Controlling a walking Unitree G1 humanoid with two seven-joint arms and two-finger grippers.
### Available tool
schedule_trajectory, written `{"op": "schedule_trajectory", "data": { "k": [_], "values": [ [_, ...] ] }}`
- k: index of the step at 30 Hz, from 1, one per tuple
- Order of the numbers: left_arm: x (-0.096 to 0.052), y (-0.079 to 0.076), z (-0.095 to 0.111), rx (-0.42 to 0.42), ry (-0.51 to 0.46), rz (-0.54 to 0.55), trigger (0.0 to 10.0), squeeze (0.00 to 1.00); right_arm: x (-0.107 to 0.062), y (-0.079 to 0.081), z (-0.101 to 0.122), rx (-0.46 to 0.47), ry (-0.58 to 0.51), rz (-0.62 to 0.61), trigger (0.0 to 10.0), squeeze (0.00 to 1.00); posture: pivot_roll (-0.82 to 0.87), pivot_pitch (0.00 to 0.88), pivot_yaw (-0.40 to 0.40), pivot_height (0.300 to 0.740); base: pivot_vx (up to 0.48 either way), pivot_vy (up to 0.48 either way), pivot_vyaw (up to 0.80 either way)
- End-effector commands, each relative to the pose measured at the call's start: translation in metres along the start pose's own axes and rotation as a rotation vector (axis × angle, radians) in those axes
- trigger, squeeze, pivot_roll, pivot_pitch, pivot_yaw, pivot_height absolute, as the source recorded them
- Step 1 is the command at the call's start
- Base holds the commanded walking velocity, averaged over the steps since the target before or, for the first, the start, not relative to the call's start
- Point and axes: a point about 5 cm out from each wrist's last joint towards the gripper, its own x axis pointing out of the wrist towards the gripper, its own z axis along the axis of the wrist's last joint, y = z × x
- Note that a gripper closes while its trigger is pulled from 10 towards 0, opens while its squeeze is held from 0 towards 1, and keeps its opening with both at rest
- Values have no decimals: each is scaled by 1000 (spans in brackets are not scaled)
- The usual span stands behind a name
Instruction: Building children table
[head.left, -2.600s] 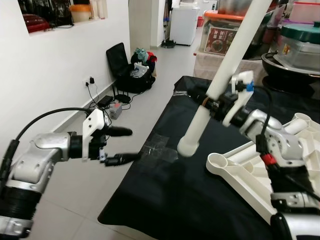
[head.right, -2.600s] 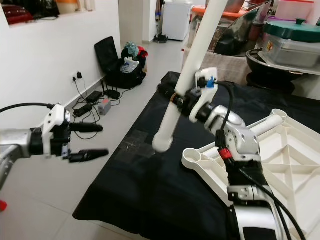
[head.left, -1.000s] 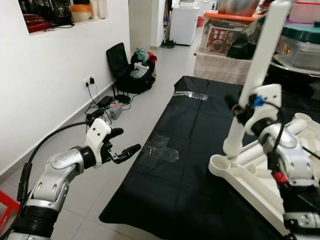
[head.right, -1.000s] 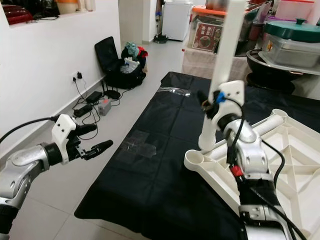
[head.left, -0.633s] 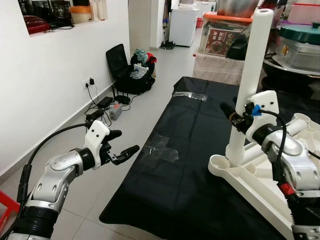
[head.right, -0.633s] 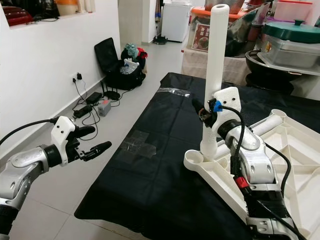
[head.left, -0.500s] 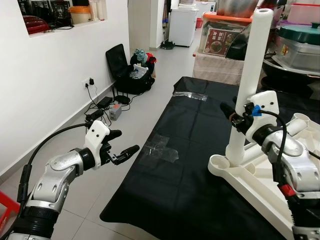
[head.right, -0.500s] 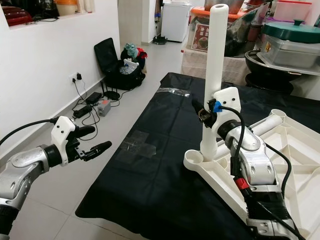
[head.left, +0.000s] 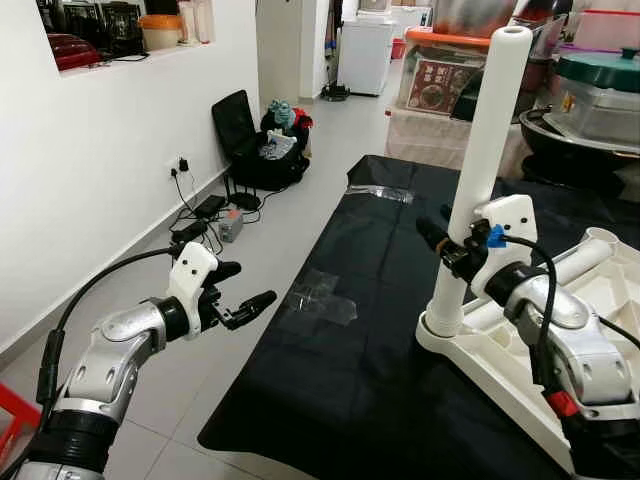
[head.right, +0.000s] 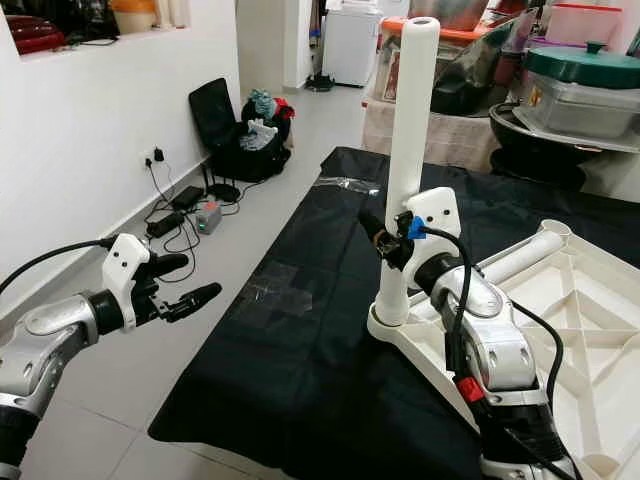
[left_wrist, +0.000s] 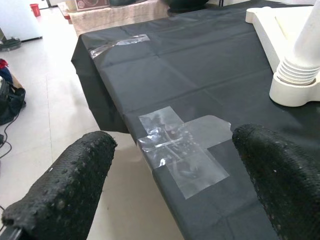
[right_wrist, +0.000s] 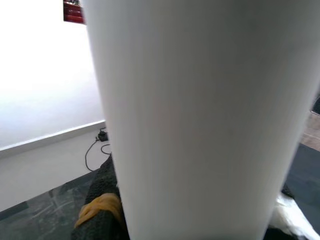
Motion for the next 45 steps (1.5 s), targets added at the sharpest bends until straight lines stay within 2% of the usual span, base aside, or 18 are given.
{"op": "schedule_trajectory", "data": {
  "k": [1,7,9,11,12,13,15,16,18,20,23,28,30,40,42,44,45],
  "values": [
    [1,1,0,8,-1,7,10000,0,-3,5,-18,19,87,17,0,0,54,0,-42,740,0,0,0],
    [0,2,-2,6,6,10,10000,0,-8,8,-23,41,117,24,0,0,51,0,-42,740,0,0,0],
    [0,2,-4,-1,11,11,10000,0,-10,15,-26,102,128,40,0,0,50,0,-41,740,0,0,0],
    [0,2,-4,-1,11,11,10000,0,-10,15,-26,102,128,40,0,0,50,0,-41,740,0,0,0],
    [1,2,-5,-8,13,10,10000,0,-11,21,-27,155,131,57,0,0,50,0,-41,740,0,0,0],
    [1,2,-5,-8,13,10,10000,0,-11,21,-27,155,131,57,0,0,50,0,-41,740,0,0,0],
    [1,2,-5,-30,10,12,10000,0,-12,34,-30,315,142,92,0,0,50,0,-41,740,0,0,0],
    [1,2,-5,-30,10,12,10000,0,-12,34,-30,315,142,92,0,0,50,0,-41,740,0,0,0],
    [1,4,-5,-48,5,13,10000,0,-15,47,-31,439,155,135,0,0,49,0,-41,740,0,0,0],
    [1,4,-5,-48,5,13,10000,0,-15,47,-31,439,155,135,0,0,49,0,-41,740,0,0,0],
    [0,4,-5,-56,3,15,10000,0,-17,59,-30,513,159,177,0,0,47,0,-43,740,0,0,0],
    [0,4,-5,-56,5,16,10000,0,-19,66,-27,527,159,209,0,0,47,0,-43,740,0,0,0],
    [0,4,-6,-59,7,16,10000,0,-24,76,-28,511,177,247,0,0,45,0,-43,740,0,0,0],
    [1,3,-8,-63,14,11,10000,0,-29,80,-31,501,208,260,0,0,44,0,-41,740,0,0,0],
    [1,3,-9,-63,18,11,10000,0,-30,79,-32,456,209,278,0,0,45,0,-39,740,0,0,0],
    [2,3,-11,-64,23,10,10000,0,-31,81,-28,401,170,390,0,0,46,0,-39,740,0,0,0],
    [2,3,-11,-64,23,10,10000,0,-31,81,-28,401,170,390,0,0,46,0,-39,740,0,0,0]
  ]
}}
